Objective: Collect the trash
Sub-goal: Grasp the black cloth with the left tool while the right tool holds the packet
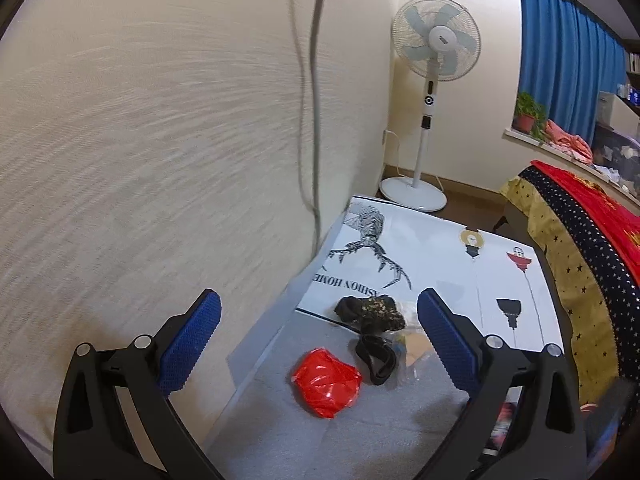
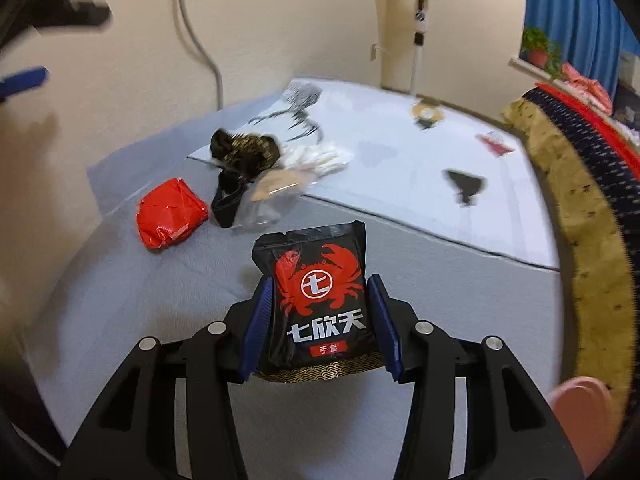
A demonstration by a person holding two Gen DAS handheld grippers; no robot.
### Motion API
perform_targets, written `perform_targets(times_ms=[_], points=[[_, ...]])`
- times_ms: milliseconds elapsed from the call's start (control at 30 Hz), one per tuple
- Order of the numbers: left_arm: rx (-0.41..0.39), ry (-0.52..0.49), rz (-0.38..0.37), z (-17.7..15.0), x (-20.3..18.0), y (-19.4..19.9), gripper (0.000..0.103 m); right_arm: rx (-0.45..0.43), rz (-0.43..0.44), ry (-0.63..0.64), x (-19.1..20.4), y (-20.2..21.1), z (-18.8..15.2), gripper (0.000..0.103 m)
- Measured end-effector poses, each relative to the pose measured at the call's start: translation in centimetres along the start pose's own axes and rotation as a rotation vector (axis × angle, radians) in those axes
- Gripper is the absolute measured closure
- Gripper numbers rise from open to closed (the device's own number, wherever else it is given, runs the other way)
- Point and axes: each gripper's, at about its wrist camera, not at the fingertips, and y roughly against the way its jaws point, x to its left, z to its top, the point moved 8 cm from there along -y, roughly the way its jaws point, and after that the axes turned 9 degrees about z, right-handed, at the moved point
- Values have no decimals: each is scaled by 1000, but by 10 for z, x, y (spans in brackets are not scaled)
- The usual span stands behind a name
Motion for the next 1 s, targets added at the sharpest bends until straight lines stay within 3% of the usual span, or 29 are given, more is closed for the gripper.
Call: perform_targets(times_ms=[233, 433, 600, 700, 833, 1000], points=[[-27, 42, -81, -6, -28, -20, 8, -64, -115, -20, -55, 113, 2, 54], [-24, -69, -140, -26, -72, -67, 8, -100, -171, -103, -99, 175, -18, 54], [23, -48, -73, -42, -78, -118, 8, -97, -196, -175, -131, 175, -31, 54], [23, 0, -82, -48, -82, -132, 8, -74, -211, -162, -139, 171, -38, 54], [15, -20, -84, -55, -91, -145, 8, -48, -215, -147, -144, 165, -44, 54], [98, 10, -122, -66, -91, -165, 31, -32, -209, -144, -143, 161, -46, 53]])
